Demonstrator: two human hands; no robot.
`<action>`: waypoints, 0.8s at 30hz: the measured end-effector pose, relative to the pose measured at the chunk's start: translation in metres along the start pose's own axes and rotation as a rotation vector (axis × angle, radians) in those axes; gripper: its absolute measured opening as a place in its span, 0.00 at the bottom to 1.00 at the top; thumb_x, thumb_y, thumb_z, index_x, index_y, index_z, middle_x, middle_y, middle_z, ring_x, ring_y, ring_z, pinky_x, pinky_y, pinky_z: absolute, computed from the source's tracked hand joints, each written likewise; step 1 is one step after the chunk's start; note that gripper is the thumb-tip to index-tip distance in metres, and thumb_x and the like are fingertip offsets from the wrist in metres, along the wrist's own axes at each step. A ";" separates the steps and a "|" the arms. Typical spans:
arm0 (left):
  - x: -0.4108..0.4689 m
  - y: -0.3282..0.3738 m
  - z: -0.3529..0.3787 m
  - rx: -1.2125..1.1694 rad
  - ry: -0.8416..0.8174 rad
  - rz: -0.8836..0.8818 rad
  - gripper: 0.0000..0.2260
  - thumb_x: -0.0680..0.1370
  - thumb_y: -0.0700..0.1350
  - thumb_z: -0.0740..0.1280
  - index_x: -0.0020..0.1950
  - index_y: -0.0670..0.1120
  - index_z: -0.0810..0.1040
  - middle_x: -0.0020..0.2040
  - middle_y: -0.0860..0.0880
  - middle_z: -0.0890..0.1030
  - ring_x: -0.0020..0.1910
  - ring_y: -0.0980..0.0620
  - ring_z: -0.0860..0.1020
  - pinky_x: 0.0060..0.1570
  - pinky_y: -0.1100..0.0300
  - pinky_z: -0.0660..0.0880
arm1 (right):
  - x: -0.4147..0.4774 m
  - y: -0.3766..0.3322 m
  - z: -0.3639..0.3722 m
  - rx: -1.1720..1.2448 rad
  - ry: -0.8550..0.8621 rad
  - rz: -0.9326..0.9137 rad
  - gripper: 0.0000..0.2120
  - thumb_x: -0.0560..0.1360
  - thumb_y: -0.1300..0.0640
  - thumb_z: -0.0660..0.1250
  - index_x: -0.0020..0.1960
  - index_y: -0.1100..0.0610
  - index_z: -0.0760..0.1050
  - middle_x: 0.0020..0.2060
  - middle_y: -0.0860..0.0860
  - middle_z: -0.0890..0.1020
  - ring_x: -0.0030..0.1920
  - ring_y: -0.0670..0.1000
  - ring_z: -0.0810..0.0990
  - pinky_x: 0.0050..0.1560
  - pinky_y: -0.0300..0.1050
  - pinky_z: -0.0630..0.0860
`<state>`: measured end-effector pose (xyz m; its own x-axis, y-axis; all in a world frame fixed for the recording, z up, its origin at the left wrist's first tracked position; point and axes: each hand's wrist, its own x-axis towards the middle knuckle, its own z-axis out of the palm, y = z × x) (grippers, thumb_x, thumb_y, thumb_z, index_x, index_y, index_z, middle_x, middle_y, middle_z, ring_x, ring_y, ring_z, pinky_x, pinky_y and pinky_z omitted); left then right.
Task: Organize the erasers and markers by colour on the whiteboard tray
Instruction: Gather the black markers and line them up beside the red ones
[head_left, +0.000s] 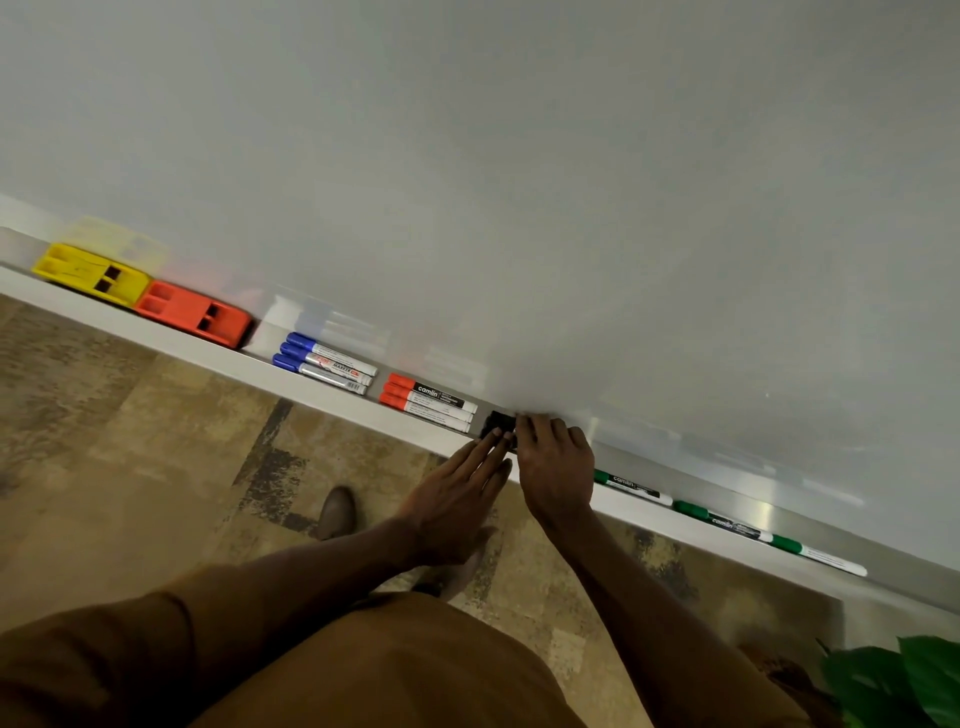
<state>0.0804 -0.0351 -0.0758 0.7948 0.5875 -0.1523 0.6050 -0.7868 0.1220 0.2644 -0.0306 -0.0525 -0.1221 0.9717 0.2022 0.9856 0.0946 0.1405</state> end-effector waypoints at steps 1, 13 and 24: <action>0.000 0.000 0.000 0.004 0.000 -0.001 0.38 0.81 0.61 0.47 0.84 0.36 0.53 0.84 0.33 0.44 0.84 0.35 0.39 0.82 0.39 0.49 | 0.000 0.000 0.000 0.001 -0.008 0.000 0.15 0.74 0.58 0.73 0.58 0.62 0.82 0.49 0.57 0.85 0.47 0.58 0.84 0.46 0.51 0.80; -0.002 0.001 0.001 0.027 -0.045 -0.009 0.39 0.83 0.61 0.54 0.84 0.38 0.46 0.83 0.33 0.36 0.82 0.35 0.33 0.82 0.39 0.44 | -0.005 0.003 0.001 0.060 -0.094 0.049 0.17 0.74 0.60 0.74 0.61 0.64 0.81 0.54 0.60 0.83 0.55 0.61 0.82 0.51 0.55 0.82; 0.000 0.001 0.003 0.035 -0.030 -0.006 0.41 0.82 0.61 0.60 0.84 0.38 0.50 0.84 0.33 0.40 0.83 0.36 0.36 0.83 0.39 0.45 | -0.004 0.003 0.000 0.164 -0.083 0.037 0.13 0.75 0.61 0.66 0.57 0.63 0.82 0.52 0.59 0.82 0.53 0.61 0.82 0.48 0.54 0.82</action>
<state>0.0804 -0.0362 -0.0785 0.7889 0.5869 -0.1824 0.6075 -0.7896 0.0864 0.2678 -0.0348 -0.0526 -0.0820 0.9891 0.1222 0.9960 0.0859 -0.0264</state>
